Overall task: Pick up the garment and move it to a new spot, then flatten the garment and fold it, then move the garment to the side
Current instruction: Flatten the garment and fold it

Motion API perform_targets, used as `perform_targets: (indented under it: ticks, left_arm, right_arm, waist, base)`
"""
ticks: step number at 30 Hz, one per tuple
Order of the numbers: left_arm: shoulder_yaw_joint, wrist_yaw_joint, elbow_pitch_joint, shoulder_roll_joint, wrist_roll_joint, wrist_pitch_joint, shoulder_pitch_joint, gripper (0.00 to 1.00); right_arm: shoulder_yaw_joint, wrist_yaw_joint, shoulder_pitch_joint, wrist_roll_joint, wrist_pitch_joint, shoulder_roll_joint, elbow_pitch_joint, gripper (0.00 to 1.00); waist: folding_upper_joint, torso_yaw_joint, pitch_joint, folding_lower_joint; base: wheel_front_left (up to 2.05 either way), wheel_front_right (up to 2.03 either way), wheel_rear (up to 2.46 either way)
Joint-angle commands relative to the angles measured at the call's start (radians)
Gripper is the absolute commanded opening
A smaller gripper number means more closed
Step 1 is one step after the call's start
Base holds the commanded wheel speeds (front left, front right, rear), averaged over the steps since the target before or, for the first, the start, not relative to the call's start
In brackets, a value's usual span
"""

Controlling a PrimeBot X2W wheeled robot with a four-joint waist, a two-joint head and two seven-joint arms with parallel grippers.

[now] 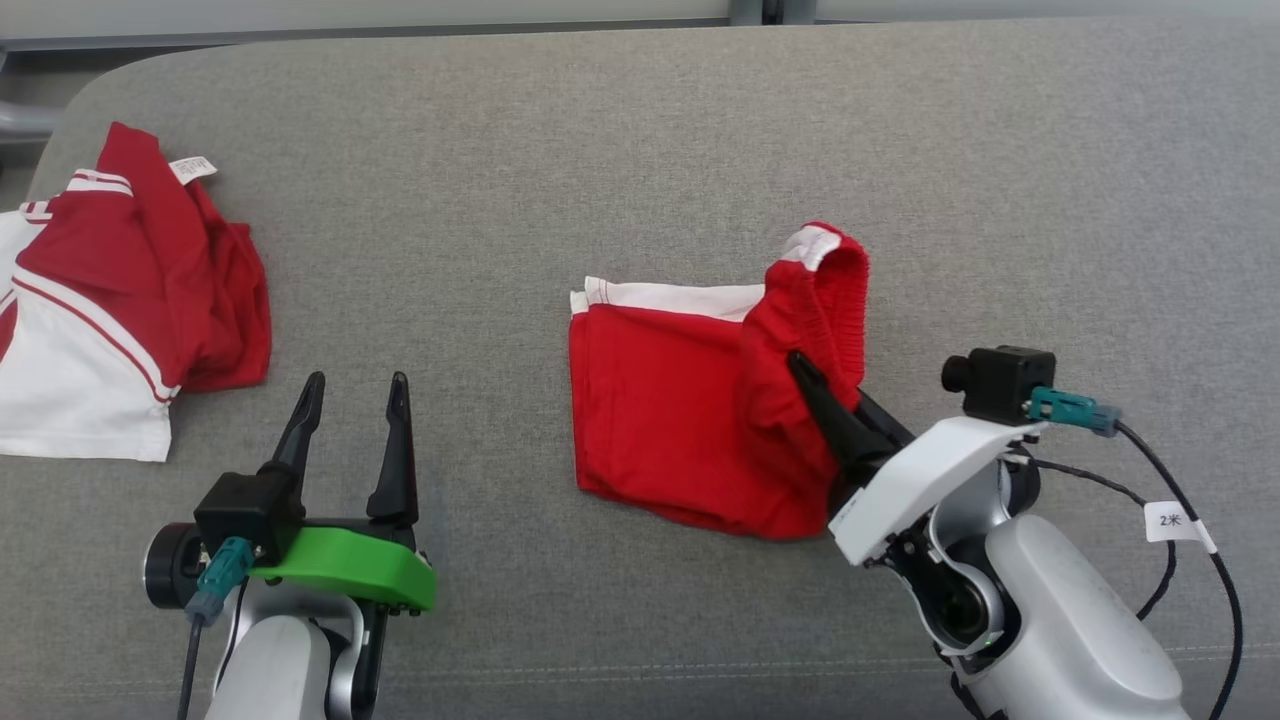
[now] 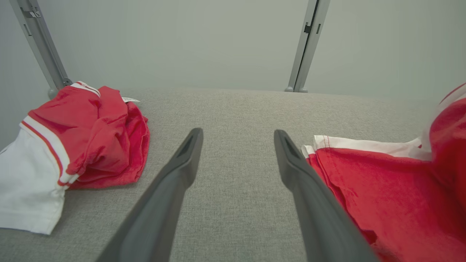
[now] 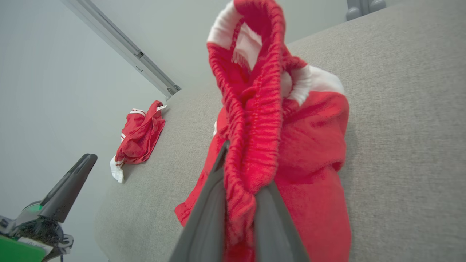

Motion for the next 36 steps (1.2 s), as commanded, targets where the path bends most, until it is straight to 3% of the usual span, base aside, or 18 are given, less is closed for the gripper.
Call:
perform_targets:
  ticks: [1, 10, 11, 12, 24, 29, 33, 36]
  left_arm:
    - [-0.002, -0.004, 0.004, -0.004, 0.011, -0.004, -0.013, 1.00]
    - [-0.011, -0.012, 0.024, -0.019, 0.014, -0.004, -0.021, 1.00]
    - [-0.009, -0.011, 0.026, -0.019, 0.015, -0.004, -0.023, 1.00]
    - [-0.009, -0.012, 0.027, -0.020, 0.016, -0.004, -0.026, 1.00]
    - [0.004, -0.015, 0.021, -0.031, 0.022, -0.004, -0.027, 1.00]
    - [0.011, -0.015, 0.019, -0.033, 0.027, -0.004, -0.027, 1.00]
    - [0.021, -0.015, 0.016, -0.031, 0.027, -0.004, -0.021, 1.00]
    - [0.030, -0.008, 0.012, -0.026, 0.031, -0.004, -0.014, 1.00]
  right_arm:
    - [0.009, 0.000, -0.004, -0.010, 0.008, 0.007, 0.004, 0.00]
    - [0.063, 0.000, -0.086, -0.054, 0.002, 0.068, 0.182, 0.02]
    - [0.068, 0.000, -0.093, -0.047, 0.006, 0.071, 0.205, 0.34]
    - [0.075, 0.000, -0.105, -0.042, 0.000, 0.075, 0.221, 0.98]
    - [0.263, 0.000, -0.210, 0.070, -0.092, 0.095, 0.263, 1.00]
    - [0.376, 0.000, -0.251, 0.012, -0.165, 0.079, 0.240, 1.00]
    - [0.340, 0.000, -0.237, -0.094, -0.273, 0.037, 0.232, 1.00]
    - [0.242, 0.000, -0.191, -0.182, -0.306, 0.020, 0.205, 1.00]
  waist:
    - [0.0000, 0.011, 0.000, 0.0000]
    - [0.0000, 0.064, 0.003, 0.0000]
    - [0.0000, 0.068, 0.004, 0.0000]
    - [0.0000, 0.072, 0.005, 0.0000]
    - [0.0000, 0.070, 0.025, 0.0000]
    - [0.0000, 0.055, 0.021, 0.0000]
    - [0.0000, 0.040, 0.009, 0.0000]
    - [0.0000, 0.027, 0.001, 0.0000]
  base:
    - [0.00, 0.00, 0.00]
    - [0.00, 0.00, 0.00]
    - [0.00, 0.00, 0.00]
    - [0.00, 0.00, 0.00]
    - [0.00, 0.00, 0.00]
    - [0.00, 0.00, 0.00]
    - [0.00, 0.00, 0.00]
    - [0.00, 0.00, 0.00]
